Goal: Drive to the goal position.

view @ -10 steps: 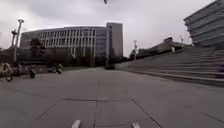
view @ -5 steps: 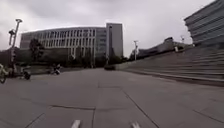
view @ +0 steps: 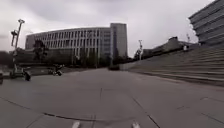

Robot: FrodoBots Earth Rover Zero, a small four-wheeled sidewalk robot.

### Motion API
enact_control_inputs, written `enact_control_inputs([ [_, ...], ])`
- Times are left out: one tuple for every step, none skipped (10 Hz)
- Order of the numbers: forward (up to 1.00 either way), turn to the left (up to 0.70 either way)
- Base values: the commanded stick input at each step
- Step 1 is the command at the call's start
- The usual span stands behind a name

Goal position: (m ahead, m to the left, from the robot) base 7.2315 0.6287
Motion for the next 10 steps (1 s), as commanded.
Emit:
enact_control_inputs([
  [0.70,0.00],
  [0.70,0.00],
  [0.70,0.00],
  [0.70,0.00],
  [0.70,0.00],
  [0.70,0.00],
  [0.70,0.00],
  [0.70,0.00],
  [0.70,0.00],
  [0.70,0.00],
])
